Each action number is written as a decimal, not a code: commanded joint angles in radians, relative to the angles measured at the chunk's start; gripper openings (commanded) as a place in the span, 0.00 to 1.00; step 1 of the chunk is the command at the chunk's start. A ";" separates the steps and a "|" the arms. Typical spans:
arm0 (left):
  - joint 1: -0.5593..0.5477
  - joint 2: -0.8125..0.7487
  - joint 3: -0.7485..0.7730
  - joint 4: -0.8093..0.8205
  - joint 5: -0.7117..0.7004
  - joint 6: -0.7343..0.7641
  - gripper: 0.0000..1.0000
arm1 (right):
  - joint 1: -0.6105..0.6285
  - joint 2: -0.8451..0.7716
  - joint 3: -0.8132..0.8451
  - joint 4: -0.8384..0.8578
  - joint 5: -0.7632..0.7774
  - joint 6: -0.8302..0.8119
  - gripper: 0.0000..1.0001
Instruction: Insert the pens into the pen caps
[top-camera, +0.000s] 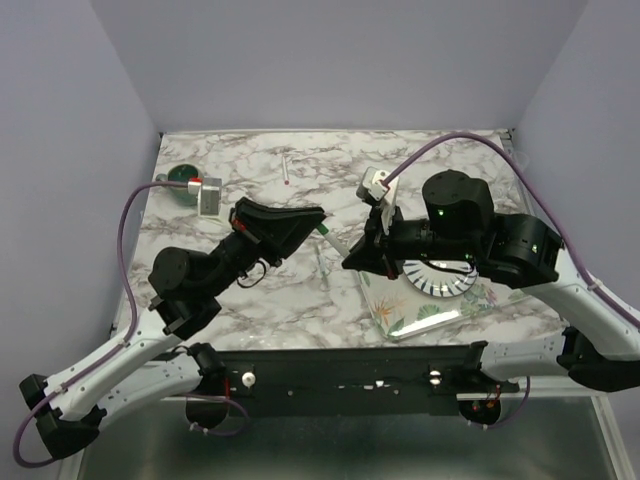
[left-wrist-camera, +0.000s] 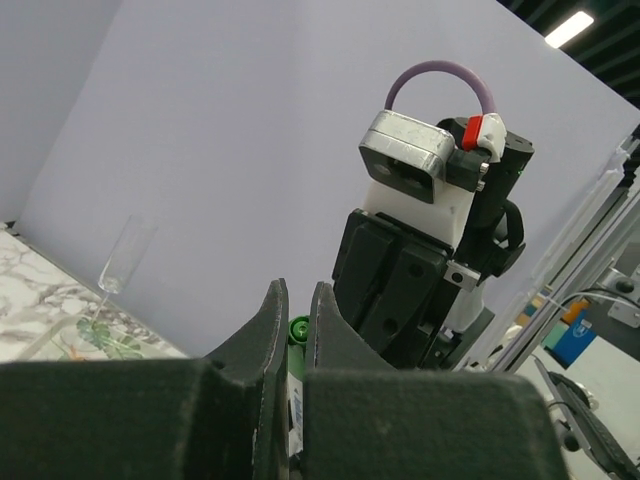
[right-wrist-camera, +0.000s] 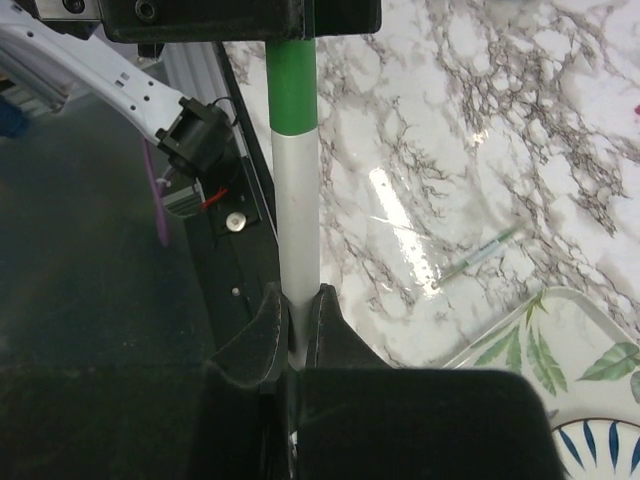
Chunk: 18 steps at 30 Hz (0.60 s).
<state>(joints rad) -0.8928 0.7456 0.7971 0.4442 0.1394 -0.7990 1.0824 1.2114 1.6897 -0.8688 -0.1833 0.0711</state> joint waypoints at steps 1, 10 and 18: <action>-0.069 0.095 -0.089 -0.341 0.318 -0.026 0.00 | -0.036 -0.012 0.127 0.899 0.111 0.019 0.01; -0.040 0.100 0.405 -0.656 0.056 0.142 0.37 | -0.036 -0.105 -0.223 0.930 -0.002 0.041 0.01; -0.038 0.136 0.675 -0.782 -0.132 0.274 0.94 | -0.036 -0.220 -0.566 0.987 -0.039 0.148 0.01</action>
<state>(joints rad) -0.9253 0.8894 1.3773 -0.1738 0.1020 -0.6312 1.0470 1.0317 1.2583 -0.0193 -0.2150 0.1345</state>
